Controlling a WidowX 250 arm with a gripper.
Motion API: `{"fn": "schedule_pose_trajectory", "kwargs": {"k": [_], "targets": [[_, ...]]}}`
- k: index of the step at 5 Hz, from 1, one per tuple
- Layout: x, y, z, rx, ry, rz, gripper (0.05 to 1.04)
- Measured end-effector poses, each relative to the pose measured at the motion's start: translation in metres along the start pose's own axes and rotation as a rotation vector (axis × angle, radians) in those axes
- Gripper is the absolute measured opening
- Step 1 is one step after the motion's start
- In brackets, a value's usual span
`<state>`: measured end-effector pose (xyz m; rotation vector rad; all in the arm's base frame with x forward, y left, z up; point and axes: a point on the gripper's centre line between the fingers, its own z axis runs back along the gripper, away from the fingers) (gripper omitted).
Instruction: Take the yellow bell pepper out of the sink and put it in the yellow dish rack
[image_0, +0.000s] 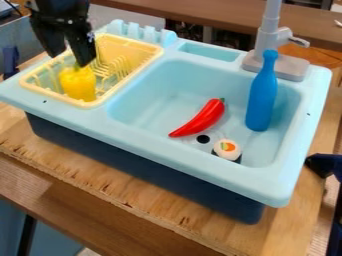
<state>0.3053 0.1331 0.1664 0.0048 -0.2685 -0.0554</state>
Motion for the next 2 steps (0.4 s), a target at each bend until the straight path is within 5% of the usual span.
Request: {"fn": "schedule_pose_trajectory", "kwargs": {"k": [2], "targets": [[-0.001,-0.012,0.042,0.023,-0.08,-0.064,0.999]]}}
